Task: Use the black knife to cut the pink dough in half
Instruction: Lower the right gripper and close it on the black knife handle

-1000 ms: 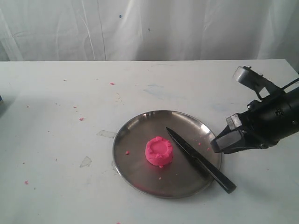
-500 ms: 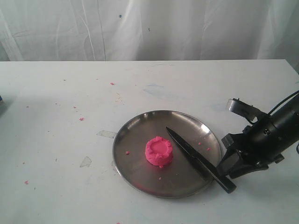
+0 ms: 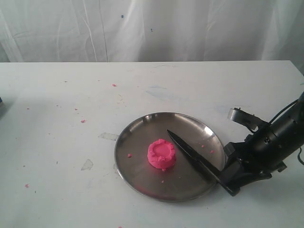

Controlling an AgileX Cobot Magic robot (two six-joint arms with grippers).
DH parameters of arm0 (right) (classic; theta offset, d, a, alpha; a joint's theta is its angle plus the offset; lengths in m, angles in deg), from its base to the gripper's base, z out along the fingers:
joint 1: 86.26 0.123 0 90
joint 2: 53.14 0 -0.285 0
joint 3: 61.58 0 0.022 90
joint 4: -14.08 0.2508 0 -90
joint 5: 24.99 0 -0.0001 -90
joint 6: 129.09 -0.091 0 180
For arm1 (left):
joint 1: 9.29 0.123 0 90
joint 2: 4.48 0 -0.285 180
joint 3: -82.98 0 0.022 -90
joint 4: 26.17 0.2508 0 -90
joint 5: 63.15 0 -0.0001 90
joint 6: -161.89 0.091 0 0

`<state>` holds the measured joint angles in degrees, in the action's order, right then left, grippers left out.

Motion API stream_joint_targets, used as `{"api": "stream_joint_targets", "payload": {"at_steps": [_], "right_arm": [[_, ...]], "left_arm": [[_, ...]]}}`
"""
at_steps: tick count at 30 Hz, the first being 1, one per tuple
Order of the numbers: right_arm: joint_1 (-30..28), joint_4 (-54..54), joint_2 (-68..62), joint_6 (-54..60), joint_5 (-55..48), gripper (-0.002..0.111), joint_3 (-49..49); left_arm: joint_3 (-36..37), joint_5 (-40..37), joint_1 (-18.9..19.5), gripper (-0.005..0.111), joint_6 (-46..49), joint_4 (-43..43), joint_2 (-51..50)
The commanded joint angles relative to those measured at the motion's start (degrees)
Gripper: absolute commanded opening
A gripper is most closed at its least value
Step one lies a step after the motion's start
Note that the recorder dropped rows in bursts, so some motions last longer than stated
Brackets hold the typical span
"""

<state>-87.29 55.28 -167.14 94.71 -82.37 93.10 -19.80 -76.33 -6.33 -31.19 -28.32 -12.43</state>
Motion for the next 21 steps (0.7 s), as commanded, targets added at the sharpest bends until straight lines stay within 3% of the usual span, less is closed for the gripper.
{"api": "stream_joint_targets", "payload": {"at_steps": [1, 12, 21], "right_arm": [[-0.2, 1.0, -0.2, 0.9, -1.0, 0.04, 0.1], [-0.2, 3.4, -2.0, 1.1, -3.3, 0.04, 0.1], [-0.2, 3.4, -2.0, 1.1, -3.8, 0.03, 0.1]], "left_arm": [[0.0, -0.1, -0.3, 0.0, 0.0, -0.2, 0.2], [0.0, -0.1, -0.3, 0.0, 0.0, -0.2, 0.2], [0.0, -0.1, -0.3, 0.0, 0.0, -0.2, 0.2]]}}
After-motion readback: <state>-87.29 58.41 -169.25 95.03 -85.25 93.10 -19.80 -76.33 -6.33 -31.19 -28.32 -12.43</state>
